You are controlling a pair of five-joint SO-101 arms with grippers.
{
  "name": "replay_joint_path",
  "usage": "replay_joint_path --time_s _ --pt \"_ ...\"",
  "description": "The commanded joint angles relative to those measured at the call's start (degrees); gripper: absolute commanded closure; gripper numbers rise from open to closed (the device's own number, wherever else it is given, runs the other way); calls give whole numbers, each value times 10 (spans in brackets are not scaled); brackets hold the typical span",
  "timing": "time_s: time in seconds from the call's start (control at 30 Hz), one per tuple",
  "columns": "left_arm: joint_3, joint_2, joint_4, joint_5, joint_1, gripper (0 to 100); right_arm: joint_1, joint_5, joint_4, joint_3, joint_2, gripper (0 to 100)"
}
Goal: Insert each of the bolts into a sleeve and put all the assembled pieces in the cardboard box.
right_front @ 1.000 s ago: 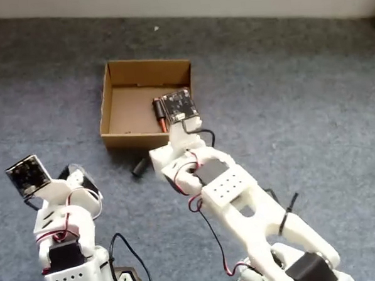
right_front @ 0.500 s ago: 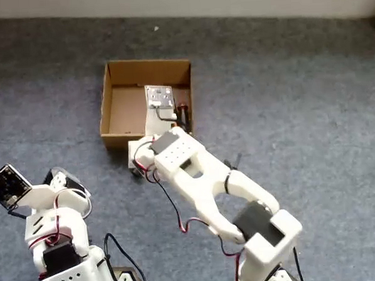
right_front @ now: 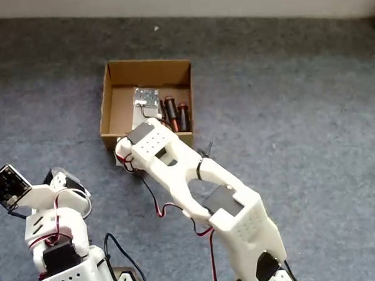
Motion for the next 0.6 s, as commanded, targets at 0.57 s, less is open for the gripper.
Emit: replay_joint_path --time_s 0.57 --pt "-21 -17 -2 8 -7 994 0 78 159 -29 -30 995"
